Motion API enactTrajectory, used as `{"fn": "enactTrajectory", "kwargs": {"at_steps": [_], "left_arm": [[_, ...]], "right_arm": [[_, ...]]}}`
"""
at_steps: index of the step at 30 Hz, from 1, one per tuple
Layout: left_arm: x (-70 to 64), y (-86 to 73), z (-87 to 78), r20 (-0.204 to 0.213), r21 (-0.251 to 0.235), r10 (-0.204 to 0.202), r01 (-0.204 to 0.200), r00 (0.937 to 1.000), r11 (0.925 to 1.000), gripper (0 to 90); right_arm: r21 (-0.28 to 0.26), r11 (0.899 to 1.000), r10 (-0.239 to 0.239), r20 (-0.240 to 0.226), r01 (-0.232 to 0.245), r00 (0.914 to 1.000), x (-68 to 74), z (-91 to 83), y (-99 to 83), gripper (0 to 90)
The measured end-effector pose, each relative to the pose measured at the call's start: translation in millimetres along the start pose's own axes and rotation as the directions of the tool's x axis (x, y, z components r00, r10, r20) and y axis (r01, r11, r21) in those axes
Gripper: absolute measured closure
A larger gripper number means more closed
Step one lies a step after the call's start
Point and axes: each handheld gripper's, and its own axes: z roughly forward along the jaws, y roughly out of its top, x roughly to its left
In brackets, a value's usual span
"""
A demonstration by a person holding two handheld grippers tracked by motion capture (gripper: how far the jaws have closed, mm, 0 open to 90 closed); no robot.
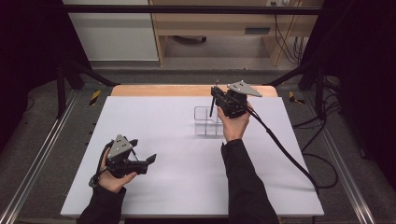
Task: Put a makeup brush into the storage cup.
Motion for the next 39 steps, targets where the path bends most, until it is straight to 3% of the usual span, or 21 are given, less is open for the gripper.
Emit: {"fn": "enactTrajectory", "kwargs": {"at_steps": [39], "left_arm": [[0.8, 0.1, -1.1, -0.004, 0.001, 0.003, -0.003, 1.0000, 1.0000, 11.1]], "right_arm": [[0.085, 0.996, -0.016, 0.031, 0.013, 0.9994, 2.8, 21.8, -25.9, 84.0]]}}
